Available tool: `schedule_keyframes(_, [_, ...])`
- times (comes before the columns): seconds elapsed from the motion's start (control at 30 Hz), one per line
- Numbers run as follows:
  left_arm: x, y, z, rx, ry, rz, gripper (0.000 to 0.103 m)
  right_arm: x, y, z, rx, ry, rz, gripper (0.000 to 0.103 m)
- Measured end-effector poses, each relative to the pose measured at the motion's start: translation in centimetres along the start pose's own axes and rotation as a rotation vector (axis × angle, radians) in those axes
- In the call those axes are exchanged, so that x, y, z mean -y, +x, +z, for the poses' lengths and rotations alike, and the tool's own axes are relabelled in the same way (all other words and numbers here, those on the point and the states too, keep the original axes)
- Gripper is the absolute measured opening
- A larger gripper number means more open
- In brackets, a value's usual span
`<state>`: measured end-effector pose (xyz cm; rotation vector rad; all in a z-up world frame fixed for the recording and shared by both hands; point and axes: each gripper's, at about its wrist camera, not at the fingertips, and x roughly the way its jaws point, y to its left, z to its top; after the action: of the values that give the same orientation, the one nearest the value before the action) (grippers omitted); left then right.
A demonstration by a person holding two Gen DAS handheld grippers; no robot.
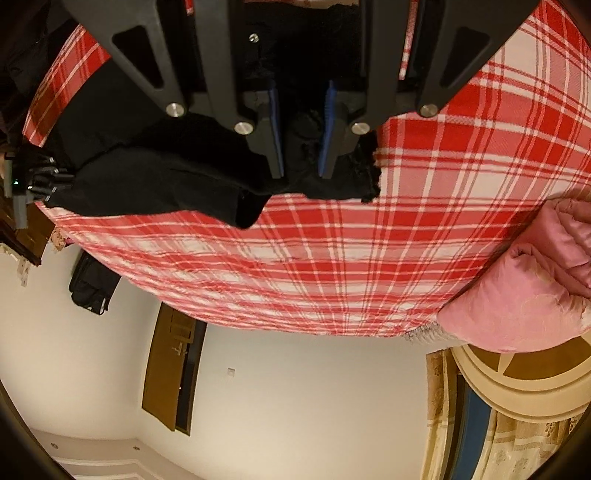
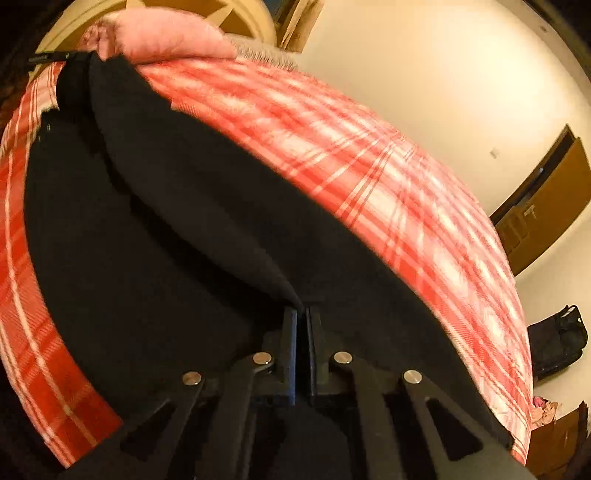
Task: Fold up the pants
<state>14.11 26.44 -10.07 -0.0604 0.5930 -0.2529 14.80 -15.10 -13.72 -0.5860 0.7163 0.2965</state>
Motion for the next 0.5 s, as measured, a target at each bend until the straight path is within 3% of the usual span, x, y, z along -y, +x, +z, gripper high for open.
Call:
schedule_keyframes(0.13, [0.2,-1.5,1.0,0.041,0.005,-0.027,0.019,0.8,-3.9,-0.2,0.049,0.033,0.004,0.004])
schedule_keyframes(0.23, [0.4,-3.4,0.9,0.069,0.016,-0.036,0.019,0.2,-5.4,-2.0,0.025,0.03,0.06,0.004])
schedule_keyframes(0.4, [-0.3,-4.5,-2.7,0.028,-0.019,-0.05,0.019,-3.5,-3.3,-5.0,-0.064,-0.046,0.106,0.004])
schedule_keyframes(0.5, [-0.8,-3.8,-5.6,-0.019,-0.064,-0.06,0.019,-3.8,-2.3,-5.6,-0.08,-0.038,0.115,0.004])
